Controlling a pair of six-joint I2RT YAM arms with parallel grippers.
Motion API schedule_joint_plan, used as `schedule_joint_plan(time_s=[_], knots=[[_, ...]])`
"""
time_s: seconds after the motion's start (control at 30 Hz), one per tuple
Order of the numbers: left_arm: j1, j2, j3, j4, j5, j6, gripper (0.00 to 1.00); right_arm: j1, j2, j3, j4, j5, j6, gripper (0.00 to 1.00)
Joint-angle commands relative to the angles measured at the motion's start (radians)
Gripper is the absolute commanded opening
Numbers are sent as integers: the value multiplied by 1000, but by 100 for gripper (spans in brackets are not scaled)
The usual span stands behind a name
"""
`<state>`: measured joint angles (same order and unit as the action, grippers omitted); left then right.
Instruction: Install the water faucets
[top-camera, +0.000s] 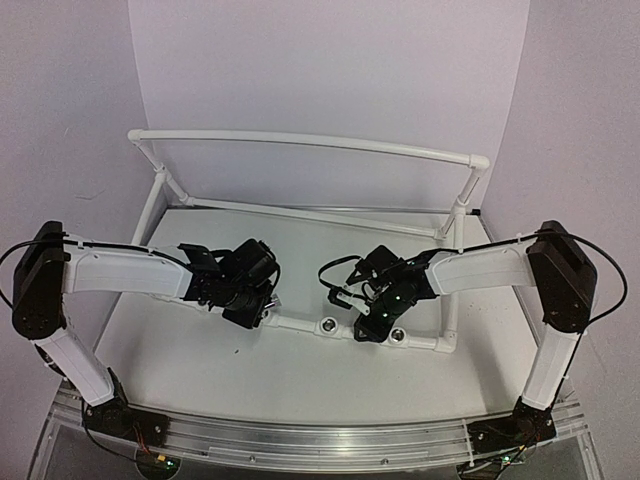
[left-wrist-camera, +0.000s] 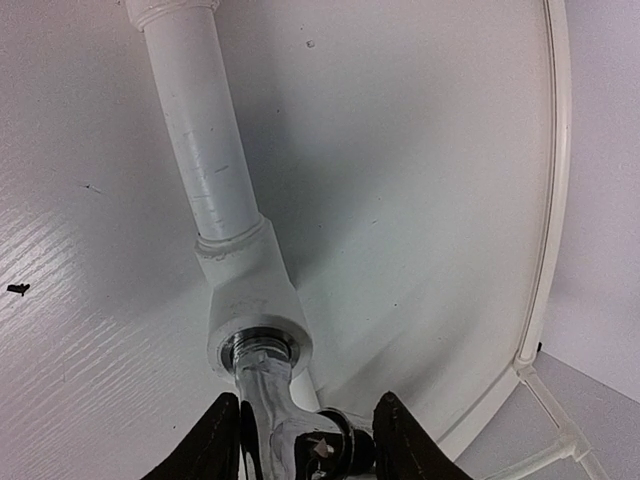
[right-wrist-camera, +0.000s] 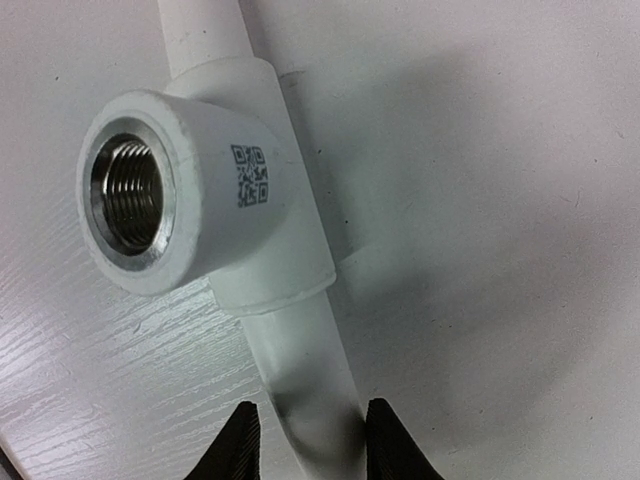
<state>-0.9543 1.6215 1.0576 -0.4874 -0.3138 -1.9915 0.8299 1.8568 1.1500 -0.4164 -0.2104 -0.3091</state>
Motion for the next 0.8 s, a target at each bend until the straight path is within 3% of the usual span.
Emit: schedule_joint_plan(time_s=[0.0,0.1,0.3,0.43,0.5,0.63,0.77], knots=[[6,9,-2,17,-5,-412,42,6,-33,4,-15,-11,-1,33],[7,13,0,18,-7,-405,35,6,-32,4,-16,-12,-2,33],[11,14,9,-2,-8,-394,32,6,-31,2,-18,-11,-6,33],[12,18,18,-14,-10,-381,21,5,-30,2,-18,-11,-5,33],[15,22,26,-23,0,-374,24,6,-30,3,-18,-12,-7,33],[22,32,49,-45,18,-354,44,6,-28,4,-19,-11,-7,33],[25,41,62,-53,30,-336,49,5,-27,4,-19,-11,-7,33]])
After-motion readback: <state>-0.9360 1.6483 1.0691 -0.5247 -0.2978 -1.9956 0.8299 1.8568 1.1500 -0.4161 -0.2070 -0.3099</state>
